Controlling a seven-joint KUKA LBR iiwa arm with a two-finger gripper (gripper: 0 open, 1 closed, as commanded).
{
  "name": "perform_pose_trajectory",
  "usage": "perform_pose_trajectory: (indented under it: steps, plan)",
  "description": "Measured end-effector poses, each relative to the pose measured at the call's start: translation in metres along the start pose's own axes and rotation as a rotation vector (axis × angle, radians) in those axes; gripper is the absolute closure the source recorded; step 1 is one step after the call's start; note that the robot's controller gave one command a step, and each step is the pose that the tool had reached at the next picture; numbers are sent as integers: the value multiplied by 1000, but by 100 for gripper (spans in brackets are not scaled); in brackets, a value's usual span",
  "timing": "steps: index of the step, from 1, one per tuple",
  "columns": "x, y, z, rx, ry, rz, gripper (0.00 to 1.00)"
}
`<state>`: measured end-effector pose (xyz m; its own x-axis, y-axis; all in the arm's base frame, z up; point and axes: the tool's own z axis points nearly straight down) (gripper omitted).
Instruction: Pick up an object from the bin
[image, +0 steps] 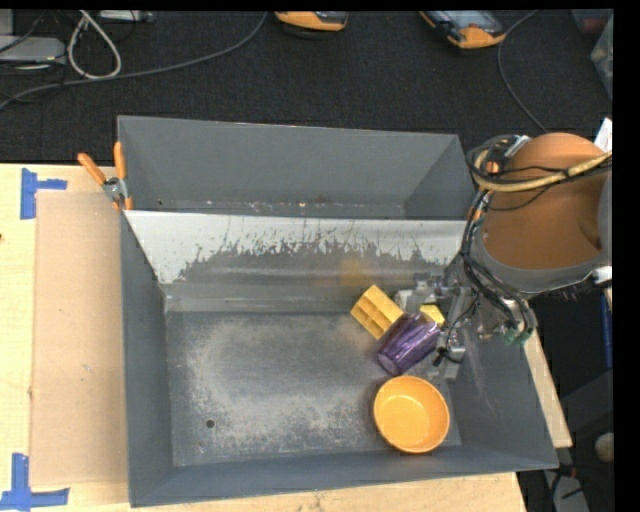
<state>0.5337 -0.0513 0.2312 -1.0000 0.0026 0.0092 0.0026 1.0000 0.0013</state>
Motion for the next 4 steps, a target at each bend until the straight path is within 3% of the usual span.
perform_pose_trajectory:
  steps: [1,2,3,4]
  plan:
    - [-1,0,-5,1,-8,-2,0]
    - [41,-29,58,1,-7,-232,0]
    - [-33,-34,71,2,-11,-394,0]
    - [16,-30,95,-2,3,-516,0]
